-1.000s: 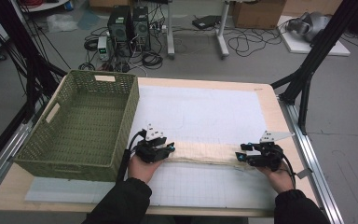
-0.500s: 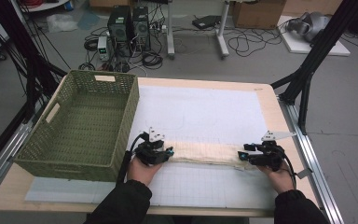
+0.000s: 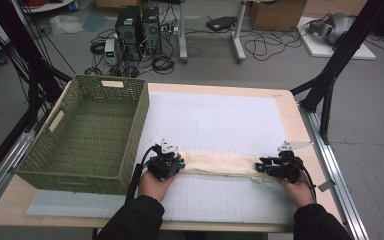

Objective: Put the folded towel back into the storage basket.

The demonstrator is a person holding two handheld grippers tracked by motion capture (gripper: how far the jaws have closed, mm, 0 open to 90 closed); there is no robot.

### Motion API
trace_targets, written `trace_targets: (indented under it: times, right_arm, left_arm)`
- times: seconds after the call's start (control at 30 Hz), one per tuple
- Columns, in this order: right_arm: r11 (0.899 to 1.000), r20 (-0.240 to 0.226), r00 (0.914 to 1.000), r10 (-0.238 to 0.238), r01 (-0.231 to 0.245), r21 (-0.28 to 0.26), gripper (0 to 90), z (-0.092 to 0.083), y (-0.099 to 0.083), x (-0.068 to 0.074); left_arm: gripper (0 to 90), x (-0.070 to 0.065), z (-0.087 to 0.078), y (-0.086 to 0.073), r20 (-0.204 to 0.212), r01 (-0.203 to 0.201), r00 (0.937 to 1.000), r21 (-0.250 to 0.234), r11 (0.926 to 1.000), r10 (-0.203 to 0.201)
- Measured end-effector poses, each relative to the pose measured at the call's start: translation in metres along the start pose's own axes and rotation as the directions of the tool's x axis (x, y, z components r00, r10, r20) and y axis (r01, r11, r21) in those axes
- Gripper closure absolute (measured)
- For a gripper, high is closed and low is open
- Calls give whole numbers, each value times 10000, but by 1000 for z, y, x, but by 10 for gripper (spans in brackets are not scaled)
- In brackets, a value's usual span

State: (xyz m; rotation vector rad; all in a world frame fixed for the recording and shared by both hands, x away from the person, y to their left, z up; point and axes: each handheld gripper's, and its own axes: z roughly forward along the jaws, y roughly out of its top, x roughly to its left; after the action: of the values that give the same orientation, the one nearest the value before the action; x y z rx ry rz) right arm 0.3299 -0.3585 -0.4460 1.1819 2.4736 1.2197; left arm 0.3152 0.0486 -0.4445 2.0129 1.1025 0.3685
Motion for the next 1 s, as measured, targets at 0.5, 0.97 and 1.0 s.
trace_targets:
  times: [0.5, 0.97, 1.0]
  right_arm:
    - [9975, -436, 9968, -671, 679, 173, 684, 26, 24, 10]
    - [9899, -585, 9889, -1369, 1343, -459, 726, 3, 23, 28]
    - [9908, -640, 9888, -1350, 1342, -169, 728, 6, 20, 27]
  left_arm:
    - [814, 7, -21, -13, -1120, 92, 9937, -141, 9999, -107]
    - [657, 4, -34, 24, -243, -790, 9968, -1357, 9876, 763]
    - [651, 3, -31, 27, 198, -832, 9960, -1352, 9873, 866]
